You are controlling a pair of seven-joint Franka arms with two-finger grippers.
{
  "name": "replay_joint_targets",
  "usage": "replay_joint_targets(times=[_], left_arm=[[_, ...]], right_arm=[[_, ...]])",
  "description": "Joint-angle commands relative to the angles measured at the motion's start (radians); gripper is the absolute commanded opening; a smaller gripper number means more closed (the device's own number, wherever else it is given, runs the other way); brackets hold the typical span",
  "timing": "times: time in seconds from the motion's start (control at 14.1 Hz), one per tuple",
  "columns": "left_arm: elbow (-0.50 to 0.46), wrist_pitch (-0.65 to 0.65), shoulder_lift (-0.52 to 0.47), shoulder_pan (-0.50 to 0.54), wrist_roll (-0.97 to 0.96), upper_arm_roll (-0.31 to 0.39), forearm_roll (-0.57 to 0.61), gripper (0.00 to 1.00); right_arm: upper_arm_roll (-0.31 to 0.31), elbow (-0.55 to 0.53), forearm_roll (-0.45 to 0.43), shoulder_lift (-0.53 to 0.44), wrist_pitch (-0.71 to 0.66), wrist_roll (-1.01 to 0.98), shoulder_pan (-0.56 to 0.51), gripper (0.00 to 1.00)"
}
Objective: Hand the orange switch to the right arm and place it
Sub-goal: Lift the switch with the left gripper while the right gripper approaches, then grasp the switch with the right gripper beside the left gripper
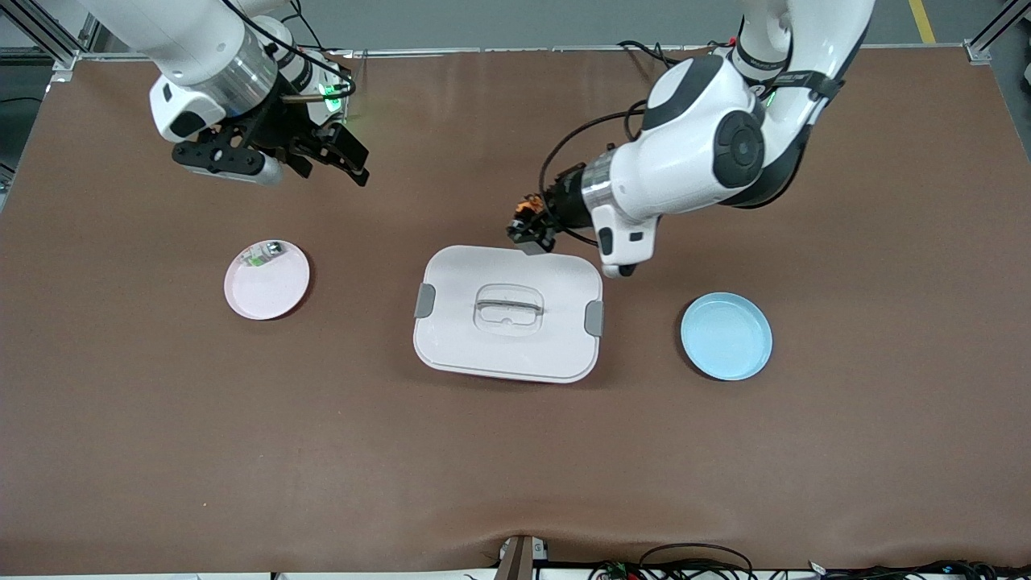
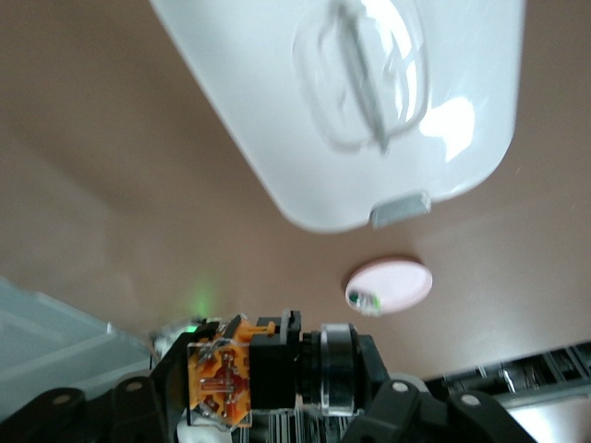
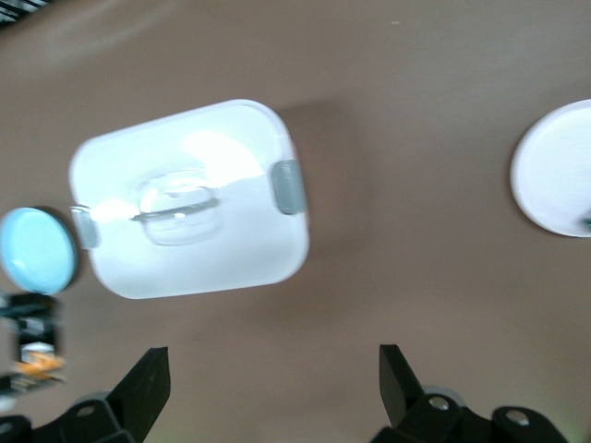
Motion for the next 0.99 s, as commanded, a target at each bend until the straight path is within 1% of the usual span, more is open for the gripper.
replay_joint_targets(times=[0.0,0.14,0.28,0.42,0.49,0.64,0.78,0.92], left_arm=[[0.064,-0.019,0.059,-0.022,-0.022,-0.003,-0.078,0.00],[0.063,-0.012,0.070,-0.040,-0.023,-0.003,-0.137,0.00],[0.064,0.004,0.076,-0.062,-0.025,-0.001,-0.157,0.00],[0.064,0.007,0.082,-0.063,-0.023,-0.003,-0.188,0.00],[0.064,0.017,0.082,-0.082,-0.023,-0.001,-0.194,0.00],[0.064,0.045,0.085,-0.094,-0.023,-0.003,-0.196,0.00],[0.089,0.051,0.104,-0.109,-0.025,-0.001,-0.196,0.00],[0.106,0.053,0.114,-0.125,-0.026,-0.001,-0.196,0.00]], right_arm=[[-0.013,-0.069,0.075,-0.024,0.124,0.025,0.041,1.00],[-0.013,-0.086,0.121,-0.024,0.190,0.026,0.047,1.00],[-0.013,-0.097,0.129,-0.024,0.215,0.030,0.057,1.00],[-0.013,-0.096,0.134,-0.005,0.232,0.092,0.067,1.00],[-0.013,-0.096,0.140,0.008,0.252,0.126,0.085,1.00],[-0.013,-0.096,0.154,0.024,0.253,0.131,0.099,1.00],[-0.013,-0.096,0.177,0.036,0.250,0.152,0.117,1.00],[-0.014,-0.096,0.178,0.042,0.249,0.183,0.143,1.00]])
